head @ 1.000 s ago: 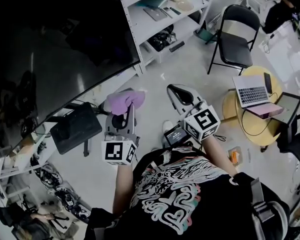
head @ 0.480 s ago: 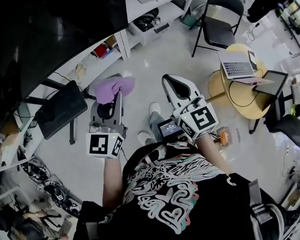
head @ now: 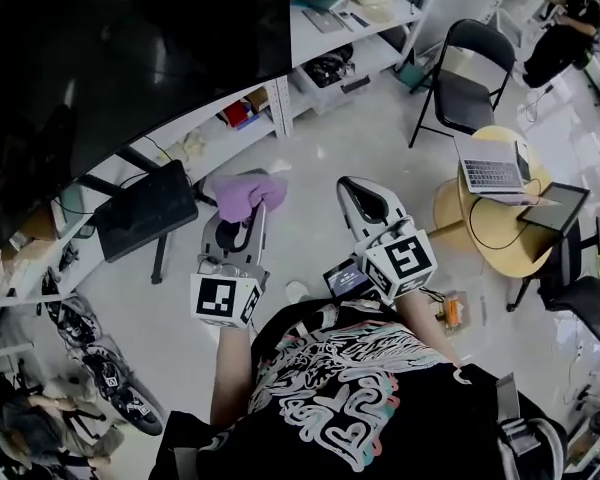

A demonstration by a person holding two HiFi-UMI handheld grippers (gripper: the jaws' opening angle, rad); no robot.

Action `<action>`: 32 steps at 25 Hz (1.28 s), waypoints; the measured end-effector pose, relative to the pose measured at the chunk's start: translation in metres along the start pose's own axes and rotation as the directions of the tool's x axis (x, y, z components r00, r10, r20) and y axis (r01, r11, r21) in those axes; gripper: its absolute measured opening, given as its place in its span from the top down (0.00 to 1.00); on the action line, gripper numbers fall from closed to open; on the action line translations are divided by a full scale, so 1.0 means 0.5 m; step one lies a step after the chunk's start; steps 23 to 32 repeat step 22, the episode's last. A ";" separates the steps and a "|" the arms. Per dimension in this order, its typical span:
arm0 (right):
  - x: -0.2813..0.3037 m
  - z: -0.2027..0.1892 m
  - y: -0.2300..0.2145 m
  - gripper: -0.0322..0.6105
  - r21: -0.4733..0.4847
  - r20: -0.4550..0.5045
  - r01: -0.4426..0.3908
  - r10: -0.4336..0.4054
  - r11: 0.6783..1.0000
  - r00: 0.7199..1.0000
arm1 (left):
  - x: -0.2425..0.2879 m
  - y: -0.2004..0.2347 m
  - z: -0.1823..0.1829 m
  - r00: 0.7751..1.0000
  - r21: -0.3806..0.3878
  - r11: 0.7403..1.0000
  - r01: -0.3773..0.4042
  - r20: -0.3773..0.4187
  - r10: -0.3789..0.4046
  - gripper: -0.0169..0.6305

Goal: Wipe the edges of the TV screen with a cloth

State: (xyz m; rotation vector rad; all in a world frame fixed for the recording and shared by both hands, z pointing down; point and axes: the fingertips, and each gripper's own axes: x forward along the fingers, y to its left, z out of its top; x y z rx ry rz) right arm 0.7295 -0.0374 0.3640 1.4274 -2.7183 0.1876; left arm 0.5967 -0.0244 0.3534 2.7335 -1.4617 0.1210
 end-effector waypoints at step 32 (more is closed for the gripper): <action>0.027 0.026 -0.004 0.90 -0.012 -0.009 -0.075 0.075 0.997 0.997 | 0.017 0.000 0.012 0.998 0.004 0.999 -0.048 -0.026 0.049 0.84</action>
